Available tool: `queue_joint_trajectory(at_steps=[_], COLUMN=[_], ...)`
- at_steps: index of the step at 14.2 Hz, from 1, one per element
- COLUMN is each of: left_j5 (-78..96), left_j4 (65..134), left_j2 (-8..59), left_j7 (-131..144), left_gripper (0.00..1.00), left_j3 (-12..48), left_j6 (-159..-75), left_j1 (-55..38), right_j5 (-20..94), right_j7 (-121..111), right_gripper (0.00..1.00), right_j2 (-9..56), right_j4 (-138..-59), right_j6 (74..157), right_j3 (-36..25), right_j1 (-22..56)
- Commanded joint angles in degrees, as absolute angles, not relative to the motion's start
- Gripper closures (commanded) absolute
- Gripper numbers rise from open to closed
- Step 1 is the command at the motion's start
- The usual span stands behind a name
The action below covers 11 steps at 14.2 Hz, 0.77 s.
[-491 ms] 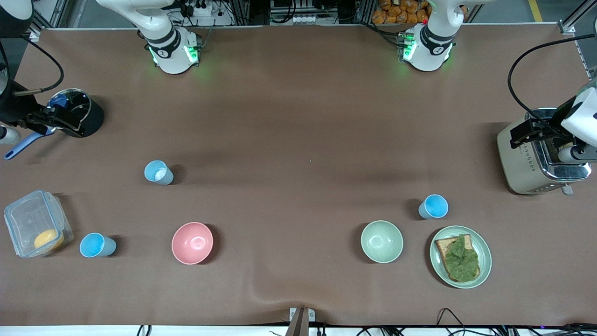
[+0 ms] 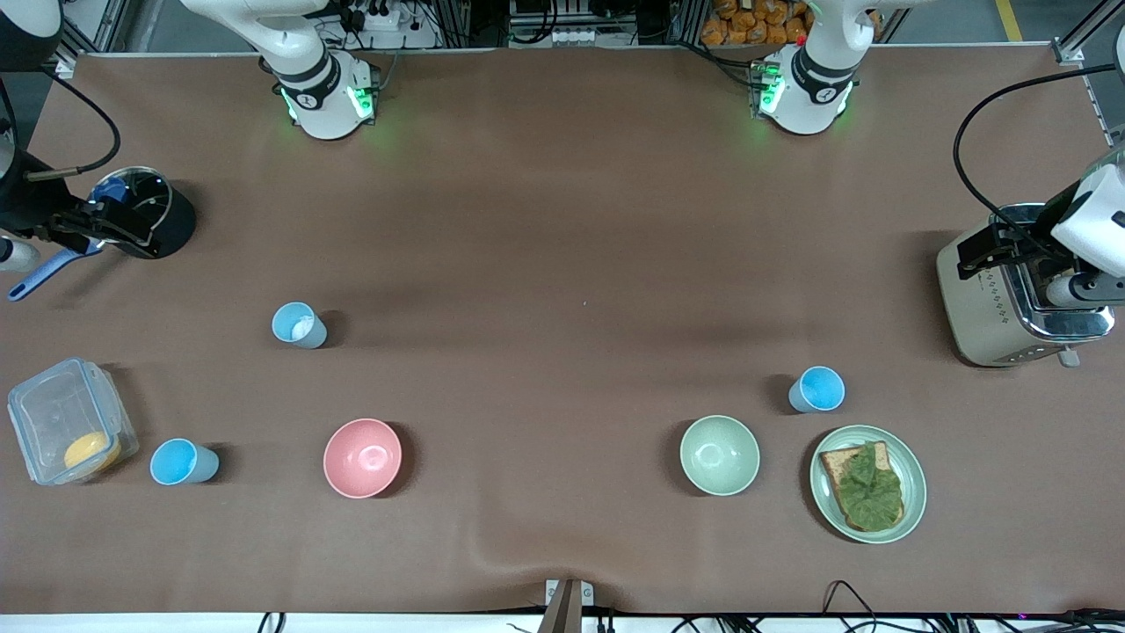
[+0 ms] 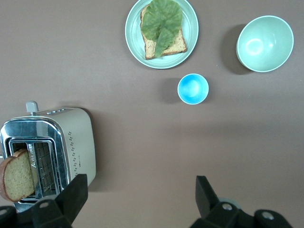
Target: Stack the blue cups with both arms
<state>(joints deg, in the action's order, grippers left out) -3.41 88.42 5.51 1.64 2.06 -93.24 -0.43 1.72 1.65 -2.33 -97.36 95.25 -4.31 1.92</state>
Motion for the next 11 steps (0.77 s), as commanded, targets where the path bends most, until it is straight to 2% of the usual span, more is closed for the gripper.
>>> queue_joint_trajectory(at_steps=[1,11], left_j5=[-3.87,-3.69], left_j4=[88.68,88.51], left_j2=[4.66,5.10], left_j7=[3.16,3.08], left_gripper=[0.00,0.00], left_j3=[2.55,2.37], left_j6=[-93.25,-93.16], left_j1=[-0.44,0.00], right_j5=[2.02,2.02], right_j7=[2.46,2.55], right_gripper=[0.00,0.00], right_j2=[-2.37,-2.37], right_j4=[-96.86,-96.94], right_j6=[94.57,94.39], right_j3=[-4.39,-4.39], right_j1=[2.02,1.93])
